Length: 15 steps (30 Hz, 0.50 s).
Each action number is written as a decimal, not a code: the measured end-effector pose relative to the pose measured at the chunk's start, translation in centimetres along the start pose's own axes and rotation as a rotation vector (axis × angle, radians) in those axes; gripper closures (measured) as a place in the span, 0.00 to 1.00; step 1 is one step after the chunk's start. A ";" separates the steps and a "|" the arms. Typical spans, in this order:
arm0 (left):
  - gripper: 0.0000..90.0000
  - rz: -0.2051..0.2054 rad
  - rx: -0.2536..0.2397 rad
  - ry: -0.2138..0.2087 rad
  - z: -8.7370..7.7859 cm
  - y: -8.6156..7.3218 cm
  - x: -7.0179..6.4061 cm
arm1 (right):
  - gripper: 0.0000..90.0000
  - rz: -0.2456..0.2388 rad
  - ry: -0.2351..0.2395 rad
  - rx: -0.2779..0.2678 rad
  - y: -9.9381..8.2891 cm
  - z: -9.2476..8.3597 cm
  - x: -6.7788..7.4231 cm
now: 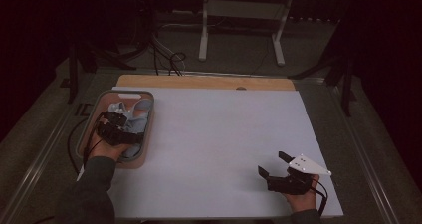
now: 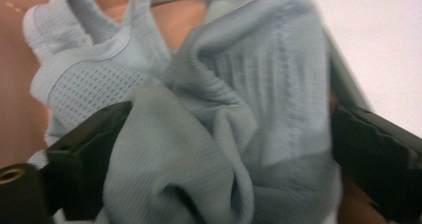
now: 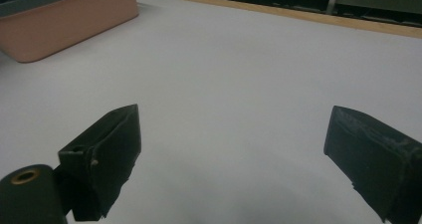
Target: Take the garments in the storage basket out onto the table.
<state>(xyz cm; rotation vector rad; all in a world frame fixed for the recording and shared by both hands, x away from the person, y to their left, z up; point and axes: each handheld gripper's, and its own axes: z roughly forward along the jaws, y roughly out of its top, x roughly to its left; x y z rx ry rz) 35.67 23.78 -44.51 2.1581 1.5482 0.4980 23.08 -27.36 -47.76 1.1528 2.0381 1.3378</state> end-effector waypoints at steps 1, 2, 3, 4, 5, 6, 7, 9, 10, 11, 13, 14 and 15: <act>0.03 -0.004 0.000 0.005 0.1 0.1 0.0 | 0.09 0.000 0.000 0.000 0.0 0.0 0.0; 0.02 -0.006 0.007 0.003 0.2 0.2 0.1 | 0.09 0.000 0.000 0.000 0.0 0.0 0.0; 0.02 -0.007 0.014 0.008 0.3 0.4 0.1 | 0.09 -0.001 -0.001 0.000 0.0 0.0 0.0; 0.02 -0.003 0.025 0.017 0.4 0.5 0.2 | 0.09 -0.002 -0.001 0.001 0.0 0.0 0.0; 0.02 0.002 0.034 0.015 0.6 0.7 0.3 | 0.09 -0.002 0.000 0.001 0.0 0.0 0.0; 0.02 0.012 0.050 0.021 0.7 0.8 0.4 | 0.09 -0.002 0.000 0.001 0.0 0.0 0.0; 0.02 0.017 0.060 0.029 0.8 0.9 0.4 | 0.09 -0.002 0.000 0.001 0.0 0.0 0.0; 0.02 0.017 0.073 0.042 1.1 1.0 0.6 | 0.09 -0.002 0.001 0.002 0.0 0.0 0.0; 0.02 0.022 0.085 0.048 1.3 1.0 0.7 | 0.09 -0.002 0.001 0.002 0.0 0.0 0.0; 0.02 0.021 0.094 0.049 1.4 1.0 0.8 | 0.09 -0.002 0.002 0.002 0.0 0.0 0.0; 0.02 0.009 0.113 0.061 1.9 1.1 1.1 | 0.09 -0.002 0.002 0.002 0.0 0.0 0.0; 0.02 -0.001 0.133 0.064 2.1 1.2 1.2 | 0.09 -0.002 0.002 0.002 0.0 0.0 0.0; 0.02 -0.006 0.154 0.074 2.3 1.3 1.3 | 0.09 -0.002 0.002 0.002 0.0 0.0 0.0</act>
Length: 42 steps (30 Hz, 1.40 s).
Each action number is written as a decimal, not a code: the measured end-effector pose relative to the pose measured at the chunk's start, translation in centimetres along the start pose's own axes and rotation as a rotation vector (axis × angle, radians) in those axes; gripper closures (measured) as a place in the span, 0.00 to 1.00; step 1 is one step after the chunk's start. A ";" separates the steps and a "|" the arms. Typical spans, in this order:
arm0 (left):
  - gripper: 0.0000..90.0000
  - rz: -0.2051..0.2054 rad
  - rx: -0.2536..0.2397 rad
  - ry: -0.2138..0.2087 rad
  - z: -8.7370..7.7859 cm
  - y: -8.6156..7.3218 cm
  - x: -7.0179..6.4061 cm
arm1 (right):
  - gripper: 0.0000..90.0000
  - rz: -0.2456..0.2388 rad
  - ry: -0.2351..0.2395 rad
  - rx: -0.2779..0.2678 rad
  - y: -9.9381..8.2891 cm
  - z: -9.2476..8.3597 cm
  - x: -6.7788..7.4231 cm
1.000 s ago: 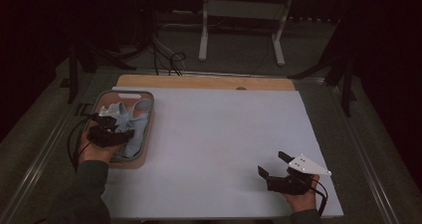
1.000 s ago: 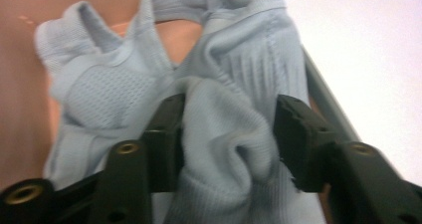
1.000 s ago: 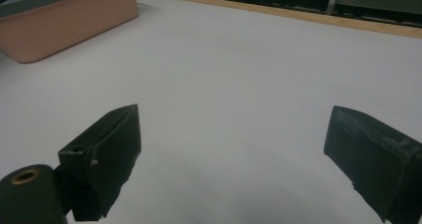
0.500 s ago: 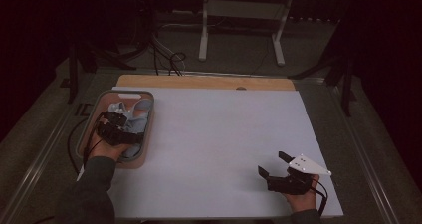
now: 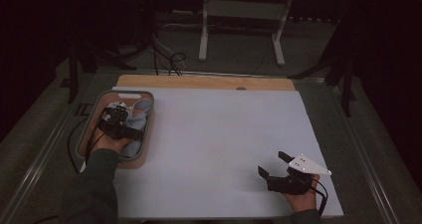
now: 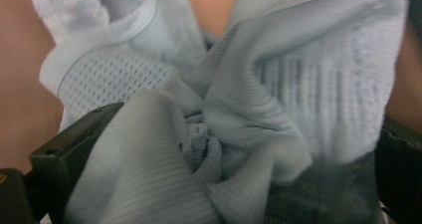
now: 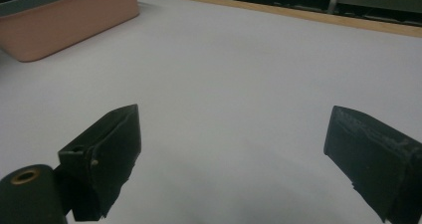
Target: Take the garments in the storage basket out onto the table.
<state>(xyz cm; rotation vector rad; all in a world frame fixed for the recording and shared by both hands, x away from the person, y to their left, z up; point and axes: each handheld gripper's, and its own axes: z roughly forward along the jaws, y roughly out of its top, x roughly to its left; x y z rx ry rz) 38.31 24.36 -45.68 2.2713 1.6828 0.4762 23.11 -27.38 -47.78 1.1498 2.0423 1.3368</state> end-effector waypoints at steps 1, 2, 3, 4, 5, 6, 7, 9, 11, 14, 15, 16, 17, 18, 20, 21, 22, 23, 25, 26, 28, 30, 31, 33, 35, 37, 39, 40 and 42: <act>0.02 0.002 0.012 0.008 0.1 0.1 0.0 | 0.09 0.000 0.000 0.000 0.0 0.0 0.0; 0.02 0.010 0.034 0.012 0.3 0.3 0.1 | 0.09 0.000 0.000 0.000 0.0 0.0 0.0; 0.02 0.015 0.046 0.015 0.4 0.4 0.1 | 0.09 0.001 0.001 0.001 0.0 0.0 0.0; 0.02 0.012 0.062 0.018 0.5 0.6 0.1 | 0.09 0.001 0.001 0.001 0.0 0.0 0.0; 0.03 0.009 0.070 0.021 0.7 0.7 0.1 | 0.09 0.000 0.000 0.001 0.0 0.0 0.0; 0.06 0.009 0.074 0.023 0.7 0.8 0.2 | 0.09 0.000 0.001 -0.001 0.0 0.0 0.0; 0.08 0.009 0.080 0.022 0.8 0.8 0.2 | 0.09 0.001 0.001 -0.002 0.0 0.0 0.0; 0.18 0.001 0.080 0.023 0.8 0.8 0.3 | 0.09 0.002 0.001 -0.001 0.0 0.0 -0.1; 0.28 -0.003 0.079 0.021 0.7 0.7 0.4 | 0.09 0.003 0.001 -0.001 0.0 0.0 -0.1; 0.44 -0.040 0.077 0.019 0.6 0.5 0.8 | 0.09 0.003 0.002 -0.001 0.0 0.0 -0.1; 0.48 -0.047 0.069 0.013 0.6 0.3 1.0 | 0.09 0.002 0.002 -0.001 0.0 0.0 -0.1; 0.52 -0.051 0.062 0.006 0.5 0.2 1.2 | 0.09 0.001 0.002 -0.001 0.0 0.0 -0.1; 0.56 -0.061 0.053 -0.005 0.4 0.0 1.4 | 0.09 0.000 0.002 -0.001 0.0 0.0 0.0; 0.59 -0.071 0.046 -0.019 0.3 -0.1 1.6 | 0.09 0.002 0.002 0.000 0.0 0.0 0.0; 0.63 -0.105 0.019 -0.050 0.0 -0.3 2.0 | 0.09 0.002 0.001 0.001 0.0 0.0 0.0; 0.65 -0.109 0.006 -0.063 -0.2 -0.4 2.2 | 0.09 0.003 0.001 0.002 0.0 0.0 0.0; 0.66 -0.118 -0.002 -0.072 -0.4 -0.5 2.3 | 0.09 0.003 0.001 0.003 0.0 0.0 0.0; 0.67 -0.121 -0.008 -0.081 -0.6 -0.6 2.5 | 0.09 0.003 0.001 0.003 0.0 0.0 -0.1; 0.67 -0.121 -0.026 -0.097 -1.0 -0.7 2.7 | 0.09 0.005 0.001 0.004 0.0 0.1 0.0; 0.68 -0.121 -0.035 -0.104 -1.2 -0.8 2.8 | 0.09 0.005 0.002 0.004 0.0 0.1 0.0; 0.68 -0.136 -0.061 -0.119 -1.6 -1.0 2.9 | 0.09 0.003 0.003 0.005 0.0 0.1 0.0; 0.68 -0.142 -0.082 -0.129 -2.0 -1.1 3.1 | 0.09 0.003 0.004 0.006 0.0 0.1 0.0; 0.68 -0.142 -0.092 -0.136 -2.3 -1.2 3.2 | 0.09 0.003 0.004 0.007 0.0 0.1 0.0; 0.68 -0.152 -0.117 -0.143 -2.6 -1.3 3.3 | 0.09 0.004 0.005 0.006 0.0 0.1 0.0; 0.68 -0.156 -0.140 -0.152 -3.1 -1.5 3.6 | 0.09 0.004 0.004 0.006 0.0 0.1 0.0; 0.68 -0.166 -0.163 -0.164 -3.5 -1.6 3.8 | 0.09 0.005 0.004 0.005 0.0 0.1 0.0; 0.68 -0.172 -0.182 -0.172 -3.9 -1.8 3.9 | 0.09 0.003 0.005 0.007 0.0 0.1 0.0; 0.68 -0.179 -0.191 -0.174 -4.0 -1.9 4.0 | 0.09 0.003 0.005 0.007 0.0 0.1 0.0; 0.68 -0.186 -0.208 -0.183 -4.3 -2.0 4.2 | 0.09 0.004 0.004 0.007 0.0 0.1 0.0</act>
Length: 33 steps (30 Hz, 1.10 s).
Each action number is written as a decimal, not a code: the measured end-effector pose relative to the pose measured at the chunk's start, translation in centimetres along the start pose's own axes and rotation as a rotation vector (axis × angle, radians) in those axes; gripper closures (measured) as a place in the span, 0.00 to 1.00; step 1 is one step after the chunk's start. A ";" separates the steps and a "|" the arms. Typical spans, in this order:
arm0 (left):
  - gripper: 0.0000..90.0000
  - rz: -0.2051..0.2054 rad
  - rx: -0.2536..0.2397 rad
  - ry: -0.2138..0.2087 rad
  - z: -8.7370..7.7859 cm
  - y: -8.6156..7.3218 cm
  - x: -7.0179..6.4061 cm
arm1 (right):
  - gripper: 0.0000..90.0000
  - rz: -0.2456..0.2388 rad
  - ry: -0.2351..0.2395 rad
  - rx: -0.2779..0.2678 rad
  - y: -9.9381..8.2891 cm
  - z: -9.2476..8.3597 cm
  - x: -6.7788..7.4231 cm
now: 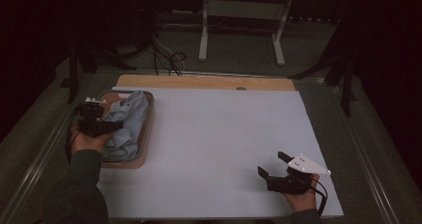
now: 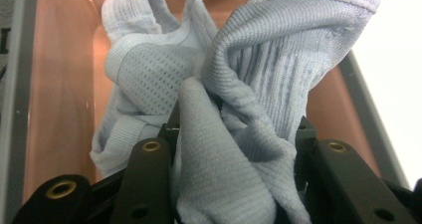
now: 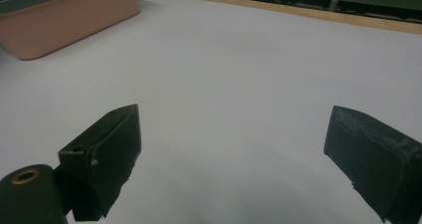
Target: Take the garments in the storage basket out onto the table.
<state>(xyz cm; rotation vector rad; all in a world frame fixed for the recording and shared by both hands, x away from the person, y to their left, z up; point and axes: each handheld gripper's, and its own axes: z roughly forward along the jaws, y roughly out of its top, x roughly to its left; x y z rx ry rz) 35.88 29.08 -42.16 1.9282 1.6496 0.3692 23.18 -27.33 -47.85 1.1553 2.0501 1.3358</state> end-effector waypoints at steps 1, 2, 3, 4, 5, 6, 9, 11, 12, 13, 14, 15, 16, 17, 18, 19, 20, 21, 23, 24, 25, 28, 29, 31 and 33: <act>0.68 -0.001 -0.010 -0.007 -0.3 0.0 0.1 | 0.09 0.001 0.001 -0.001 0.0 0.0 0.0; 0.68 -0.004 -0.018 -0.007 -0.4 0.0 0.1 | 0.09 0.003 0.000 -0.002 0.0 0.0 0.0; 0.68 -0.003 -0.024 -0.009 -0.5 0.0 0.1 | 0.09 0.003 0.000 -0.002 0.0 0.0 0.0; 0.68 -0.004 -0.032 -0.011 -0.7 0.0 0.1 | 0.09 0.003 0.000 -0.002 0.0 0.0 0.0; 0.68 -0.002 -0.038 -0.013 -0.7 0.0 0.1 | 0.09 0.003 0.001 -0.002 0.0 0.0 0.0; 0.68 0.001 -0.044 -0.013 -0.9 0.0 0.0 | 0.09 0.003 0.001 -0.002 0.0 0.0 0.0; 0.68 0.006 -0.054 -0.020 -1.2 0.1 -0.1 | 0.09 0.001 0.000 -0.001 0.0 0.0 0.0; 0.68 0.007 -0.060 -0.025 -1.3 0.1 -0.2 | 0.09 0.003 -0.001 -0.001 0.0 0.0 0.0; 0.68 0.004 -0.065 -0.026 -1.4 0.2 -0.2 | 0.09 0.003 -0.001 -0.001 0.0 0.0 0.0; 0.68 0.004 -0.065 -0.026 -1.4 0.2 -0.2 | 0.09 0.003 -0.001 -0.001 0.0 0.0 0.0; 0.68 0.006 -0.073 -0.029 -1.5 0.2 -0.3 | 0.09 0.003 0.000 -0.002 0.0 0.0 0.0; 0.68 0.007 -0.084 -0.033 -1.7 0.3 -0.3 | 0.09 0.004 0.000 -0.002 0.0 0.0 0.0; 0.68 0.007 -0.084 -0.033 -1.7 0.3 -0.3 | 0.09 0.004 0.000 -0.002 0.0 0.0 0.0; 0.68 0.006 -0.090 -0.034 -1.8 0.3 -0.4 | 0.09 0.004 0.000 -0.002 0.0 0.0 0.0; 0.68 0.004 -0.096 -0.035 -1.9 0.4 -0.4 | 0.09 0.004 0.000 -0.002 0.0 0.0 0.0; 0.68 0.006 -0.100 -0.037 -2.0 0.4 -0.5 | 0.09 0.003 0.001 -0.002 0.0 0.0 0.0; 0.68 0.003 -0.104 -0.038 -2.1 0.4 -0.5 | 0.09 0.004 0.001 -0.002 0.0 0.0 0.0; 0.68 0.004 -0.107 -0.040 -2.2 0.5 -0.5 | 0.09 0.004 0.001 -0.002 0.0 0.0 0.0; 0.68 0.011 -0.113 -0.043 -2.4 0.6 -0.6 | 0.09 0.002 0.002 -0.002 0.0 0.0 0.0; 0.68 0.010 -0.118 -0.044 -2.5 0.6 -0.6 | 0.09 0.001 0.002 0.000 0.0 0.0 0.0; 0.68 0.008 -0.123 -0.042 -2.6 0.7 -0.7 | 0.09 0.001 0.002 0.000 0.0 0.0 0.0; 0.68 0.010 -0.133 -0.046 -2.9 0.8 -0.7 | 0.09 0.002 0.003 -0.002 0.0 0.0 0.0; 0.68 0.007 -0.136 -0.047 -3.0 0.8 -0.8 | 0.09 0.002 0.002 -0.002 0.0 0.0 0.0; 0.68 0.010 -0.141 -0.049 -3.1 0.9 -0.8 | 0.09 0.002 0.003 0.000 0.0 0.0 0.0; 0.68 0.008 -0.147 -0.055 -3.3 1.0 -0.8 | 0.09 0.002 0.002 -0.001 0.0 0.0 0.0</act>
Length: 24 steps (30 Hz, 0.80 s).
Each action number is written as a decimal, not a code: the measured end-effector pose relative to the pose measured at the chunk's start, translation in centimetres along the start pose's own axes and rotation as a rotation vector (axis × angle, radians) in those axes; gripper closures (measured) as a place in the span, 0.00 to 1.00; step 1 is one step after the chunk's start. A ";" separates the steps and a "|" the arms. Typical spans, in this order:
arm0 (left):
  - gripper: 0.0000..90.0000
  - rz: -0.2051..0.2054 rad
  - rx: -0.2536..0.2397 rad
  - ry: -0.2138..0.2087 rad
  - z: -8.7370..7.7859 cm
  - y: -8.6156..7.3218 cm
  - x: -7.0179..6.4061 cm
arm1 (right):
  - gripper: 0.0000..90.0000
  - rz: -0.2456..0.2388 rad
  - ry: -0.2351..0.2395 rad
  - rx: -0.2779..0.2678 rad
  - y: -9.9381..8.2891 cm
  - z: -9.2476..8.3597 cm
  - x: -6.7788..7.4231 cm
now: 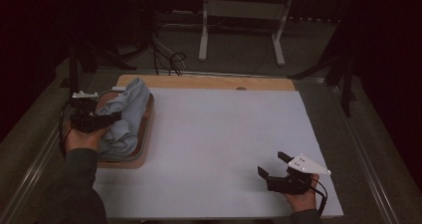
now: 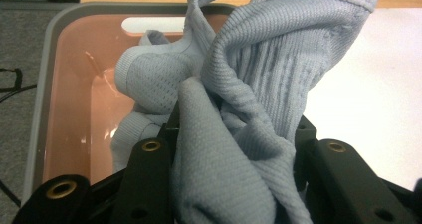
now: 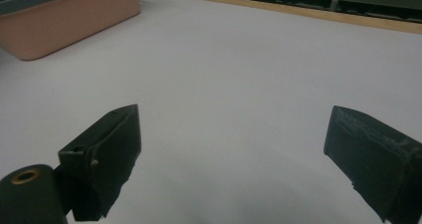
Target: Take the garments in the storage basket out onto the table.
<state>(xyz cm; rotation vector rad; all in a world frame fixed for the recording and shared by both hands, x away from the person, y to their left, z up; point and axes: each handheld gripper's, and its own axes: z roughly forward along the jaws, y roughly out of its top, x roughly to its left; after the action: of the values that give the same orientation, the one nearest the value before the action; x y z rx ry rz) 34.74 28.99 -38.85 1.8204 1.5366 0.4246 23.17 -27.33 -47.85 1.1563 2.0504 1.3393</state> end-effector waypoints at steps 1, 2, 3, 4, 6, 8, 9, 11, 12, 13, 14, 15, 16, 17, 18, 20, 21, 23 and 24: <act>0.68 0.003 -0.002 -0.002 -0.1 0.0 0.0 | 0.09 -0.001 0.001 0.000 0.0 0.0 0.0; 0.68 0.001 -0.006 -0.003 -0.1 0.1 -0.1 | 0.09 -0.001 0.001 0.001 0.0 0.0 0.0; 0.68 0.000 -0.009 -0.003 -0.2 0.1 -0.1 | 0.09 -0.001 0.001 0.001 0.0 0.0 0.0; 0.68 0.004 -0.011 -0.006 -0.2 0.2 -0.2 | 0.09 -0.001 0.001 0.001 0.0 0.0 0.0; 0.68 0.010 -0.011 -0.006 -0.3 0.3 -0.3 | 0.09 -0.001 0.000 0.001 0.0 0.0 0.0; 0.68 0.009 -0.016 -0.009 -0.4 0.4 -0.4 | 0.09 0.000 0.000 0.001 0.0 0.0 0.0; 0.68 0.011 -0.021 -0.010 -0.5 0.4 -0.4 | 0.09 0.001 0.000 0.001 0.0 0.0 0.0; 0.68 0.015 -0.026 -0.011 -0.6 0.5 -0.6 | 0.09 0.001 0.000 0.001 0.0 0.0 0.0; 0.68 0.017 -0.028 -0.011 -0.7 0.6 -0.6 | 0.09 -0.001 0.001 0.001 0.0 0.0 0.0; 0.68 0.018 -0.030 -0.012 -0.8 0.7 -0.7 | 0.09 -0.001 0.001 0.001 0.0 0.0 0.0; 0.68 0.018 -0.034 -0.013 -0.8 0.7 -0.7 | 0.09 -0.001 0.002 0.002 0.0 0.0 0.0; 0.68 0.020 -0.037 -0.014 -0.9 0.8 -0.8 | 0.09 -0.001 0.002 0.002 0.0 0.0 0.0; 0.68 0.021 -0.038 -0.014 -1.0 0.9 -0.8 | 0.09 -0.002 0.001 0.002 0.0 0.0 0.0; 0.68 0.022 -0.040 -0.014 -1.1 0.9 -0.8 | 0.09 -0.002 0.002 0.002 0.0 0.0 0.0; 0.68 0.022 -0.045 -0.013 -1.1 1.0 -0.8 | 0.09 -0.002 0.002 0.002 0.0 0.0 0.0; 0.68 0.020 -0.051 -0.014 -1.2 1.1 -0.9 | 0.09 -0.002 0.003 0.003 0.0 0.0 0.0; 0.68 0.020 -0.052 -0.013 -1.3 1.1 -0.9 | 0.09 -0.003 0.003 0.003 0.0 0.0 0.0; 0.69 0.022 -0.055 -0.012 -1.4 1.2 -0.9 | 0.09 -0.003 0.003 0.004 0.0 0.1 0.0; 0.69 0.021 -0.056 -0.013 -1.4 1.2 -0.9 | 0.09 -0.003 0.003 0.004 0.0 0.1 0.0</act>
<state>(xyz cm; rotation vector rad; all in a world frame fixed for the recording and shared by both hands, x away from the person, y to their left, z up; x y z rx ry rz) 34.47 28.48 -36.80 1.7942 1.4829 0.4603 23.19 -27.27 -47.88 1.1524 2.0573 1.3374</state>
